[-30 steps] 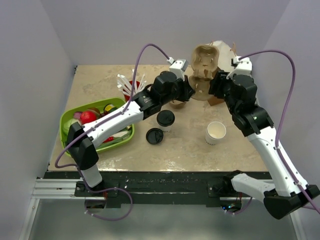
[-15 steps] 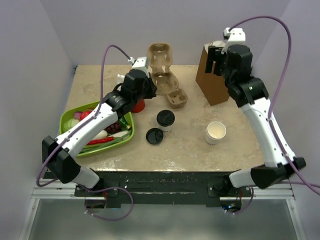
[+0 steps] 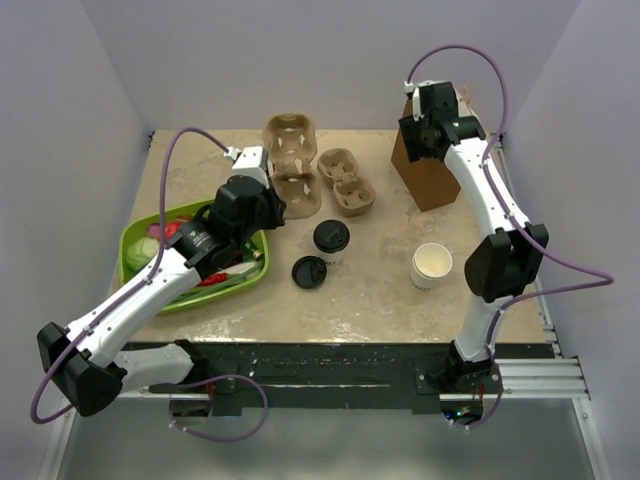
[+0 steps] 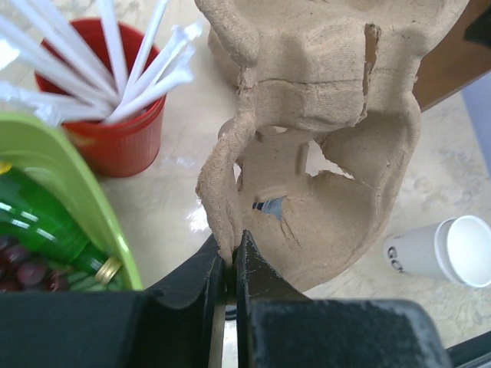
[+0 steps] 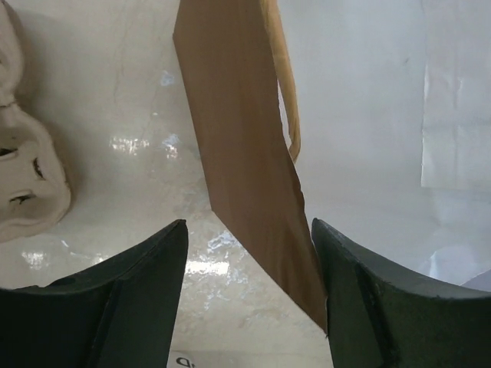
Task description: Pack the takeout coffee
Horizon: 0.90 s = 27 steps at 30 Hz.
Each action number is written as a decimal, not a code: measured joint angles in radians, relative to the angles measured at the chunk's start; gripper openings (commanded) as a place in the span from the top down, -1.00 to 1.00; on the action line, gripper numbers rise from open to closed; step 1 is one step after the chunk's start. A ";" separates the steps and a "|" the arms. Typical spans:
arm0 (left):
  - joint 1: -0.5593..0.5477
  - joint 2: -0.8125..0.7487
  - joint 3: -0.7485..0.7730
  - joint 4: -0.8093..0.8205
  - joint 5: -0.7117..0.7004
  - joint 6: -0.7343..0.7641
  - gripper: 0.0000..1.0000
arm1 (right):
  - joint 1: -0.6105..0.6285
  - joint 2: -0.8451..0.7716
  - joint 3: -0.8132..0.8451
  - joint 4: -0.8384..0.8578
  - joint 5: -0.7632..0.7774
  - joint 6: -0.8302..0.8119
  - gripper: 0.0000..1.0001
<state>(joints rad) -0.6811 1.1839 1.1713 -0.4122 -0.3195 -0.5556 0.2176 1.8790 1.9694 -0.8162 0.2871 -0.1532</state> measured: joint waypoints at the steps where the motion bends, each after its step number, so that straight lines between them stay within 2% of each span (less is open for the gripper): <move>1: 0.000 -0.022 -0.029 -0.009 -0.005 0.000 0.94 | 0.000 0.010 0.003 -0.002 0.013 -0.009 -0.07; 3: 0.000 -0.041 -0.054 -0.026 -0.016 -0.002 0.96 | 0.000 0.021 0.009 -0.011 0.028 -0.021 0.20; 4: 0.000 -0.048 -0.063 -0.039 -0.027 -0.003 0.97 | 0.000 0.025 0.014 -0.017 0.031 -0.024 0.46; 9: 0.000 -0.055 -0.075 -0.063 -0.058 -0.008 1.00 | 0.000 0.015 0.033 -0.040 0.011 -0.026 0.79; 11: 0.000 -0.055 -0.076 -0.070 -0.073 -0.009 1.00 | 0.000 -0.005 0.033 -0.062 -0.017 -0.021 1.00; 20: 0.000 -0.049 -0.076 -0.076 -0.100 -0.008 1.00 | 0.023 -0.126 0.033 -0.119 -0.117 0.079 1.00; 27: 0.000 -0.049 -0.076 -0.082 -0.101 -0.008 1.00 | 0.182 -0.135 0.000 -0.172 -0.005 0.202 1.00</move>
<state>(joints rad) -0.6811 1.1347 1.0950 -0.4942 -0.4202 -0.5640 0.3996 1.7443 1.9690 -0.9882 0.2825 0.0486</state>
